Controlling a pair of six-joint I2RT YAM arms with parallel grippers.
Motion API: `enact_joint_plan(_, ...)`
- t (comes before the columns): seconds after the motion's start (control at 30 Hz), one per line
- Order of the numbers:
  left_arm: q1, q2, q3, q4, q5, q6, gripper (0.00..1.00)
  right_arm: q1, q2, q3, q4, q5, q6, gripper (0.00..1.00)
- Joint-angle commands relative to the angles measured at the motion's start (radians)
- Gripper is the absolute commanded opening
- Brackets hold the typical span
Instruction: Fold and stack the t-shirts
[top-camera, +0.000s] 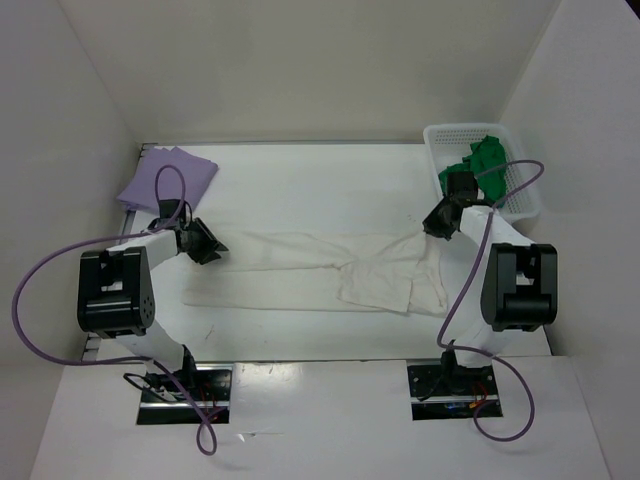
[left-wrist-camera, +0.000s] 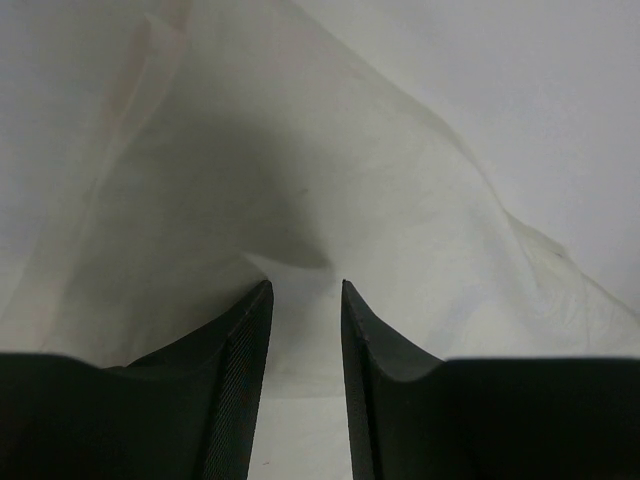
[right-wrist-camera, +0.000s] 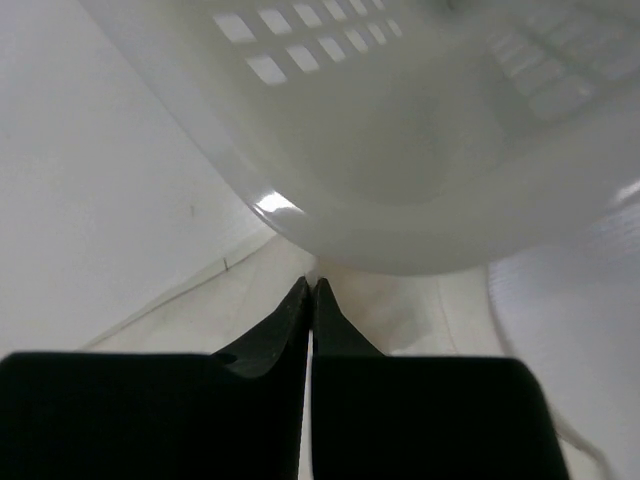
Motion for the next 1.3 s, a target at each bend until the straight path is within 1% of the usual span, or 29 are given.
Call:
enact_joint_plan(0.0,0.013,0.006,-0.008,0.007,0.009,-0.017,0.41,0.005,0.043,0.087,0.067,0.042,-0.005,0.01)
enact_joint_plan(0.2,0.023,-0.016,-0.008,-0.003,-0.025,-0.017,0.41,0.005,0.123,0.154,0.119,0.079,-0.038,0.02)
enact_joint_plan(0.27,0.023,-0.016,-0.008,-0.012,-0.025,-0.017,0.41,0.005,0.143,0.164,0.119,0.079,-0.038,0.08)
enact_joint_plan(0.3,0.033,-0.025,-0.008,-0.012,-0.025,-0.017,0.41,0.005,0.143,0.164,0.119,0.088,-0.038,0.13)
enact_joint_plan(0.33,0.033,-0.025,-0.008,-0.021,-0.036,-0.017,0.41,0.017,0.152,0.164,0.119,0.097,-0.047,0.29)
enact_joint_plan(0.37,0.033,-0.039,-0.008,-0.021,-0.036,-0.017,0.41,0.018,0.152,0.164,0.119,0.106,-0.047,0.36)
enact_joint_plan(0.4,0.033,-0.061,-0.008,-0.033,-0.045,-0.006,0.41,0.027,0.139,0.174,0.093,0.107,-0.056,0.41)
enact_joint_plan(0.47,0.033,-0.120,0.003,-0.045,-0.045,0.005,0.41,0.027,0.117,0.202,0.060,0.107,-0.067,0.46)
enact_joint_plan(0.57,0.033,-0.195,0.027,-0.056,-0.057,0.015,0.41,0.048,0.045,0.236,-0.016,0.120,-0.090,0.47)
enact_joint_plan(0.63,-0.011,-0.206,0.052,-0.068,-0.057,0.025,0.41,0.090,-0.005,0.245,-0.058,0.120,-0.090,0.47)
enact_joint_plan(0.67,-0.028,-0.206,0.064,-0.068,-0.057,0.034,0.41,0.103,-0.018,0.227,-0.071,0.111,-0.090,0.40)
enact_joint_plan(0.73,-0.077,-0.206,0.073,-0.068,-0.048,0.043,0.41,0.139,-0.047,0.198,-0.092,0.097,-0.059,0.35)
enact_joint_plan(0.77,-0.094,-0.182,0.073,-0.056,-0.048,0.043,0.41,0.148,-0.058,0.152,-0.092,0.070,-0.030,0.24)
enact_joint_plan(0.8,-0.106,-0.169,0.082,-0.056,-0.059,0.043,0.41,0.162,-0.067,0.127,-0.083,0.061,-0.018,0.19)
enact_joint_plan(0.87,-0.129,-0.126,0.082,-0.045,-0.059,0.043,0.41,0.202,-0.076,0.061,-0.070,0.050,0.010,0.12)
enact_joint_plan(0.9,-0.129,-0.112,0.082,-0.036,-0.059,0.043,0.41,0.214,-0.076,0.043,-0.057,0.024,0.036,0.06)
enact_joint_plan(0.97,-0.129,-0.079,0.082,-0.026,-0.059,0.043,0.41,0.246,-0.063,-0.003,-0.033,-0.002,0.060,0.05)
enact_joint_plan(1.03,-0.082,-0.069,0.064,-0.036,-0.068,0.022,0.41,0.257,-0.037,-0.014,-0.024,-0.022,0.089,0.03)
enact_joint_plan(1.07,-0.006,-0.069,0.019,-0.024,-0.045,-0.001,0.41,0.266,-0.012,-0.023,-0.010,-0.022,0.090,0.03)
enact_joint_plan(1.13,0.070,-0.069,-0.026,-0.010,0.022,-0.001,0.41,0.266,0.025,-0.024,-0.010,-0.042,0.090,0.03)
enact_joint_plan(1.17,0.114,-0.069,-0.036,-0.019,0.023,-0.001,0.41,0.266,0.060,-0.013,-0.010,-0.042,0.090,0.03)
enact_joint_plan(1.27,0.160,-0.045,-0.065,-0.042,0.067,-0.015,0.42,0.266,0.130,0.010,0.000,-0.053,0.090,0.03)
